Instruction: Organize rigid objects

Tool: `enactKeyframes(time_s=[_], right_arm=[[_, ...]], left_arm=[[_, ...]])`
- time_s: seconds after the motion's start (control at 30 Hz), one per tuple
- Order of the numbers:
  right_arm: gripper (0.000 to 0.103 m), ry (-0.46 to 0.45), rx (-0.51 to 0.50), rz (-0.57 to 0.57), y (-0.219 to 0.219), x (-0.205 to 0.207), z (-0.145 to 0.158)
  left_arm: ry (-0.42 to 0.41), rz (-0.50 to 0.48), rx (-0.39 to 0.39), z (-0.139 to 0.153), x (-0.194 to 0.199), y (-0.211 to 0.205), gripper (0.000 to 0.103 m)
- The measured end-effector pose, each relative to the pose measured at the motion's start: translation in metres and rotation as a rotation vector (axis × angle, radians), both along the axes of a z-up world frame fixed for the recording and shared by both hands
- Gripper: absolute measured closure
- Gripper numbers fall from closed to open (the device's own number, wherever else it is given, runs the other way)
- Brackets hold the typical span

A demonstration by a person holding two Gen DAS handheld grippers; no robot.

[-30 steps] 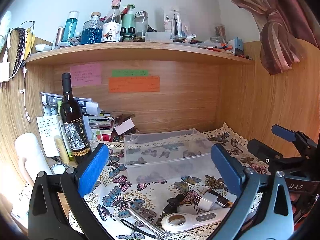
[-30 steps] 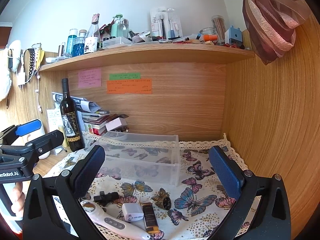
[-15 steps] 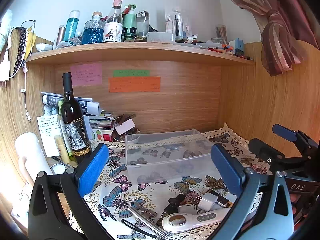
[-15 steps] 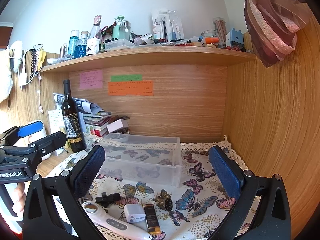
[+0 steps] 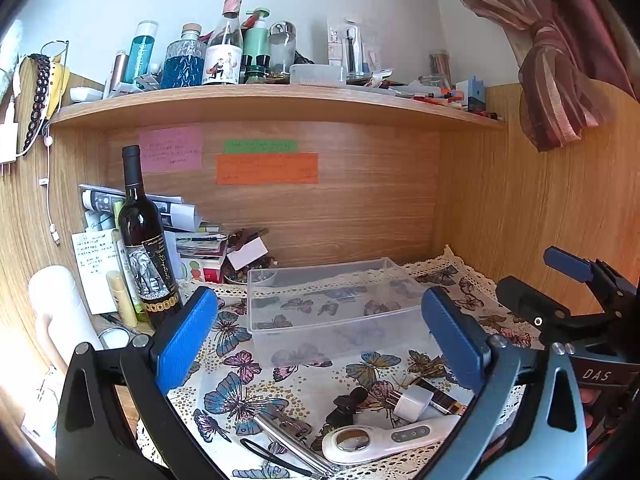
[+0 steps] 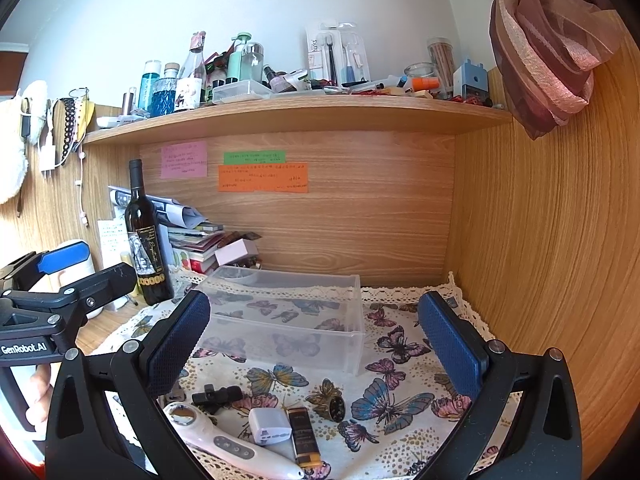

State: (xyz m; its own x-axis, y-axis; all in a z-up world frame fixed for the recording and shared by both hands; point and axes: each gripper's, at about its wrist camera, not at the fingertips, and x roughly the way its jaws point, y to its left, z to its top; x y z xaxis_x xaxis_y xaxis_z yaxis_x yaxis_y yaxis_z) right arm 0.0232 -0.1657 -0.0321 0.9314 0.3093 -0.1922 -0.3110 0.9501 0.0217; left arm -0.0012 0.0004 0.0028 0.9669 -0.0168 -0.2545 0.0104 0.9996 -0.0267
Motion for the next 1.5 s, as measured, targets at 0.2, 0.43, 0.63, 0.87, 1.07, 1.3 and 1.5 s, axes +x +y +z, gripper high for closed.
enactKeyframes(time_s=[0.2,0.43,0.63,0.87,1.07,1.3,1.5], right_arm=[[0.000,0.001,0.003,0.003,0.000,0.000,0.001],[0.000,0.012,-0.007,0.019,0.002,0.003,-0.001],[0.000,0.030,0.011,0.014,-0.001,0.010,-0.007],[0.020,0.122,-0.005,0.017,-0.006,0.026,-0.025],[0.031,0.218,-0.048,0.016,-0.009,0.038,-0.047],[0.048,0.316,-0.075,0.023,-0.011,0.049,-0.066],[0.059,0.379,-0.102,0.050,-0.011,0.054,-0.080]], left_arm=[[-0.010,-0.011,0.004,0.001,-0.002,-0.003,0.000],[-0.005,-0.023,-0.008,0.000,-0.001,-0.002,0.000],[0.035,-0.006,-0.032,-0.007,0.008,0.009,0.013],[0.146,0.042,-0.031,-0.029,0.022,0.029,0.020],[0.296,0.079,-0.056,-0.066,0.032,0.049,0.027],[0.440,0.058,-0.105,-0.104,0.038,0.053,0.045],[0.529,0.017,-0.122,-0.121,0.039,0.041,0.055]])
